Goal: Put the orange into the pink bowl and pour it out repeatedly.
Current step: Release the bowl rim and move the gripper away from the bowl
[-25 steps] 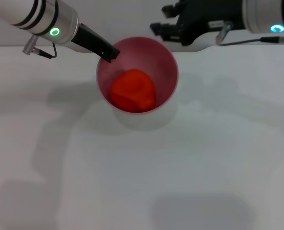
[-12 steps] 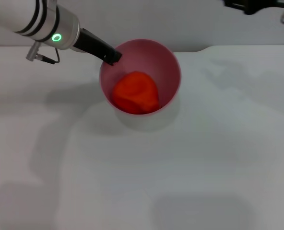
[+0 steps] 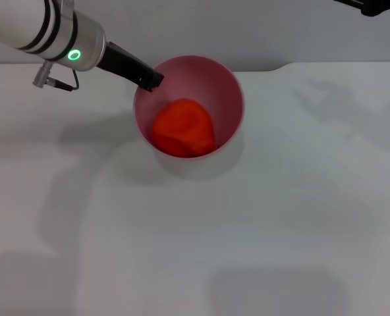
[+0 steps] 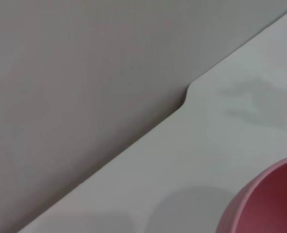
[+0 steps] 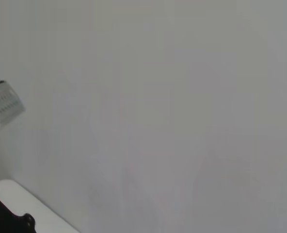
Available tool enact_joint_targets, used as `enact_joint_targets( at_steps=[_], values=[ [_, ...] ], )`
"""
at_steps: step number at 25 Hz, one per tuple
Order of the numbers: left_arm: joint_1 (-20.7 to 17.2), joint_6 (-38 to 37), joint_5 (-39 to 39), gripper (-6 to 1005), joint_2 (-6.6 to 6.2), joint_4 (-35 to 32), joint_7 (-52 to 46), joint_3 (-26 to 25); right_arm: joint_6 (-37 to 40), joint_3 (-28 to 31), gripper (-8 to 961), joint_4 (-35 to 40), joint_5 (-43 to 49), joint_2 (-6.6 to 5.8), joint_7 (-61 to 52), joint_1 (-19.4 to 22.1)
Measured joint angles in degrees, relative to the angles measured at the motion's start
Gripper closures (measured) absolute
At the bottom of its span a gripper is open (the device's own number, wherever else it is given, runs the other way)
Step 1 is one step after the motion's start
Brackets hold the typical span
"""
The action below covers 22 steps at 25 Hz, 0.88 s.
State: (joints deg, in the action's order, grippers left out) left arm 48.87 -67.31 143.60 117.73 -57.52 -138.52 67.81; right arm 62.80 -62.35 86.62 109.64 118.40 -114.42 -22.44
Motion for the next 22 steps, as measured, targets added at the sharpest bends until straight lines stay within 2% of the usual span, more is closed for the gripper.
enact_joint_targets(
  at_steps=[5, 13, 22],
  values=[
    [-0.2, 0.1, 0.0, 963, 0.00, 0.0, 0.0, 0.0, 0.1, -0.1, 529, -0.3, -3.5, 0.10, 4.4, 1.1],
    [-1.5, 0.3, 0.0, 963, 0.02, 0.0, 0.1, 0.0, 0.6, -0.3, 529, -7.2, -24.0, 0.45, 25.3, 5.3],
    [-2.6, 0.0, 0.0, 964, 0.03, -0.1, 0.1, 0.3, 2.3, -3.1, 529, -18.9, -50.9, 0.76, 56.0, 9.9]
  ],
)
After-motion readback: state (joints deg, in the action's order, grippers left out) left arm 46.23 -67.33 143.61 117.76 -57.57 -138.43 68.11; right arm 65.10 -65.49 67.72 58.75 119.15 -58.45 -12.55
